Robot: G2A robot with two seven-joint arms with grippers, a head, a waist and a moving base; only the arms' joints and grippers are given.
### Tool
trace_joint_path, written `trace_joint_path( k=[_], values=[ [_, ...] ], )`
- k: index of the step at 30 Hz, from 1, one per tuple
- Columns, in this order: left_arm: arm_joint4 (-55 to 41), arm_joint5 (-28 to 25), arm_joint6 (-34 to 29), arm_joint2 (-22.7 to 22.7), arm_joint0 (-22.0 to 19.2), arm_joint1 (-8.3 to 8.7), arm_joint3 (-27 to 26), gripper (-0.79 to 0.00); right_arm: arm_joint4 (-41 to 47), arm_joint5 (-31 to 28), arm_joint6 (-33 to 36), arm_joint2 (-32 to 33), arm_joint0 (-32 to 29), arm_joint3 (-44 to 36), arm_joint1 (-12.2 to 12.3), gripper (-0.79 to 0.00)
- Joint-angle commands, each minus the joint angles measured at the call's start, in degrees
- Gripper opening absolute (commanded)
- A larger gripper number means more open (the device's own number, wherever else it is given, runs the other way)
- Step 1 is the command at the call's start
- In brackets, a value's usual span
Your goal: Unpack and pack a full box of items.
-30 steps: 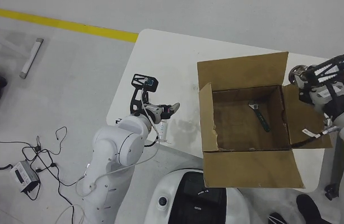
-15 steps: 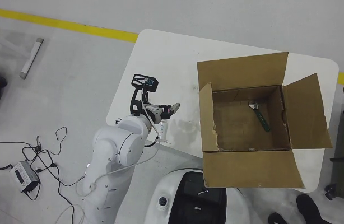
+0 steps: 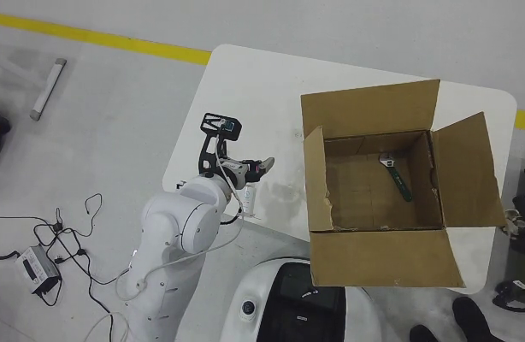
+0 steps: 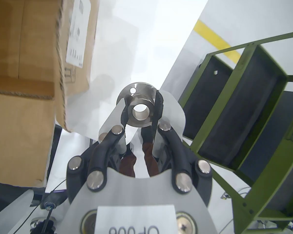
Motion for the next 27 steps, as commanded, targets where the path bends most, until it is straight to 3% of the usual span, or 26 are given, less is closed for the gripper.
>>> trace_joint_path(
  k=[1, 9, 16, 27],
  values=[
    [0.0, 0.0, 0.0, 0.0, 0.0, 0.0, 0.0, 0.0, -1.68, 0.95, -3.4, -0.73, -3.58, 1.45, -0.3, -0.785],
    [0.0, 0.0, 0.0, 0.0, 0.0, 0.0, 0.0, 0.0, -6.93, 3.4, -15.13, -6.08, -10.25, 7.01, -1.07, -0.785],
    [0.0, 0.0, 0.0, 0.0, 0.0, 0.0, 0.0, 0.0, -9.75, 4.25, -18.56, -10.1, -10.3, 10.24, -1.13, -0.785],
    [0.0, 0.0, 0.0, 0.0, 0.0, 0.0, 0.0, 0.0, -9.34, 5.06, -23.62, -10.46, -12.81, 12.99, -1.32, -0.785]
  ],
)
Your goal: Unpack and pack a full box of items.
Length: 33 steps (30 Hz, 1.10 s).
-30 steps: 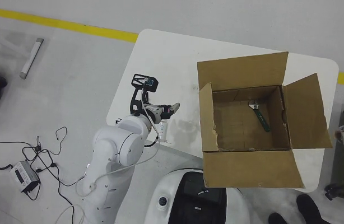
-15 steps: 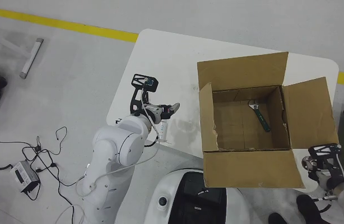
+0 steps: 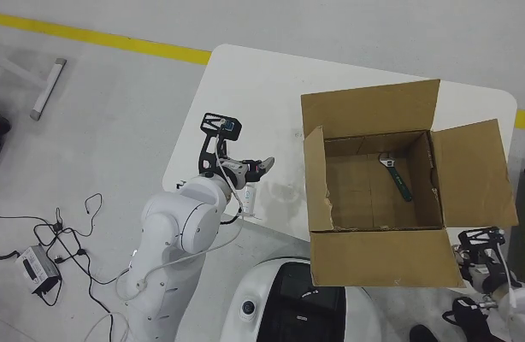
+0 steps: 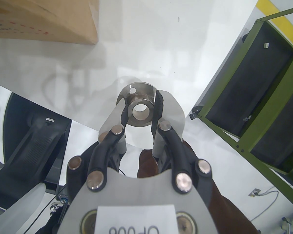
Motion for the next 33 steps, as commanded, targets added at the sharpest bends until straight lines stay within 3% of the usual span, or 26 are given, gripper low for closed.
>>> trace_joint_path(
  k=[1, 14, 15, 17, 21, 22, 26, 28, 33],
  values=[
    [0.0, 0.0, 0.0, 0.0, 0.0, 0.0, 0.0, 0.0, -0.48, 0.35, -0.62, -0.65, -0.28, 0.24, -0.04, -0.785],
    [0.0, 0.0, 0.0, 0.0, 0.0, 0.0, 0.0, 0.0, -2.38, 2.13, -1.55, -4.09, 2.03, 4.22, -0.03, -0.785],
    [0.0, 0.0, 0.0, 0.0, 0.0, 0.0, 0.0, 0.0, -2.49, 2.14, -1.55, -4.36, 2.31, 4.52, -0.01, -0.665],
    [0.0, 0.0, 0.0, 0.0, 0.0, 0.0, 0.0, 0.0, -2.6, 2.12, -1.48, -4.77, 2.77, 4.94, 0.01, -0.496],
    [0.0, 0.0, 0.0, 0.0, 0.0, 0.0, 0.0, 0.0, -2.64, 2.05, -1.2, -5.08, 3.23, 5.31, 0.07, -0.453],
    [0.0, 0.0, 0.0, 0.0, 0.0, 0.0, 0.0, 0.0, -2.59, 2.07, -1.15, -4.96, 3.28, 5.13, 0.09, -0.354],
    [0.0, 0.0, 0.0, 0.0, 0.0, 0.0, 0.0, 0.0, -2.13, 1.8, -0.72, -4.28, 2.93, 4.3, 0.16, -0.372],
    [0.0, 0.0, 0.0, 0.0, 0.0, 0.0, 0.0, 0.0, -1.78, 1.48, -0.35, -3.74, 2.7, 3.19, 0.21, -0.332],
    [0.0, 0.0, 0.0, 0.0, 0.0, 0.0, 0.0, 0.0, 0.2, -2.73, 1.62, -0.32, 1.02, -4.22, 0.57, -0.354]
  ],
)
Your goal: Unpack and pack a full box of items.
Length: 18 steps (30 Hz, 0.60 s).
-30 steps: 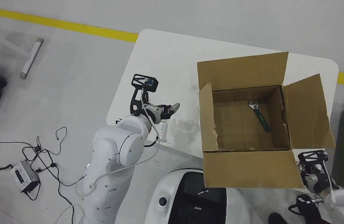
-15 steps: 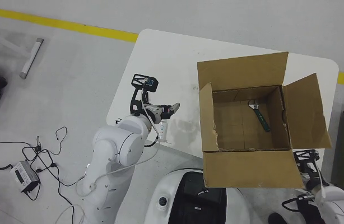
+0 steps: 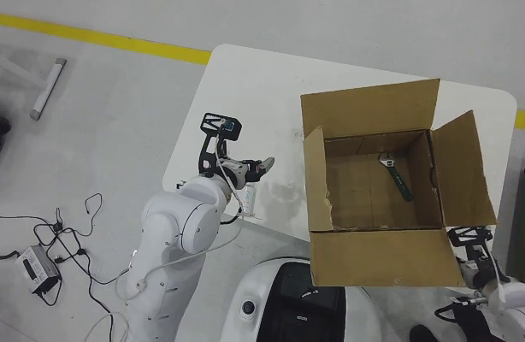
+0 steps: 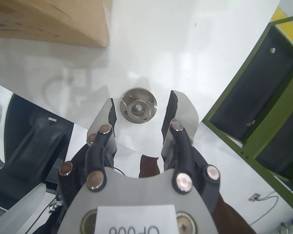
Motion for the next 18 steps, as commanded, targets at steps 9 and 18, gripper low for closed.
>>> trace_joint_path(
  k=[9, 18],
  values=[
    [0.0, 0.0, 0.0, 0.0, 0.0, 0.0, 0.0, 0.0, 15.72, -5.44, -3.3, 21.02, -3.99, -12.77, 0.03, -0.785],
    [0.0, 0.0, 0.0, 0.0, 0.0, 0.0, 0.0, 0.0, 31.21, -15.64, -0.86, 31.33, 7.66, -12.77, 3.6, -0.785]
  ],
)
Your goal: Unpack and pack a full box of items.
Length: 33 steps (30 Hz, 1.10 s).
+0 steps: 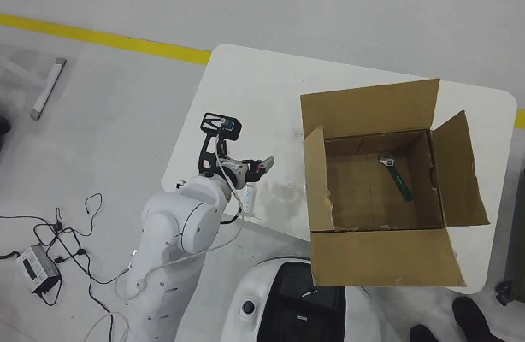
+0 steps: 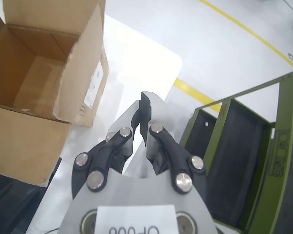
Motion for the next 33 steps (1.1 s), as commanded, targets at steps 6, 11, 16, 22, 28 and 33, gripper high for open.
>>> trace_joint_path(
  k=[6, 11, 16, 22, 28, 33],
  values=[
    [0.0, 0.0, 0.0, 0.0, 0.0, 0.0, 0.0, 0.0, 7.01, -0.44, 9.99, -11.39, 14.94, 0.0, 4.95, -0.785],
    [0.0, 0.0, 0.0, 0.0, 0.0, 0.0, 0.0, 0.0, 5.39, 5.14, 15.29, -24.79, 24.56, 0.0, 7.19, -0.785],
    [0.0, 0.0, 0.0, 0.0, 0.0, 0.0, 0.0, 0.0, -1.17, 12.75, 17.88, -39.55, 29.89, 0.0, 7.88, -0.785],
    [0.0, 0.0, 0.0, 0.0, 0.0, 0.0, 0.0, 0.0, -15.79, 22.53, 23.37, -55.47, 31.37, 0.0, 7.78, -0.785],
    [0.0, 0.0, 0.0, 0.0, 0.0, 0.0, 0.0, 0.0, -32.53, 27.36, 25.78, -67.3, 32.64, 6.18, 7.27, -0.785],
    [0.0, 0.0, 0.0, 0.0, 0.0, 0.0, 0.0, 0.0, -38.62, 27.87, 24.81, -70.76, 33.57, 10.5, 6.99, -0.785]
  ],
)
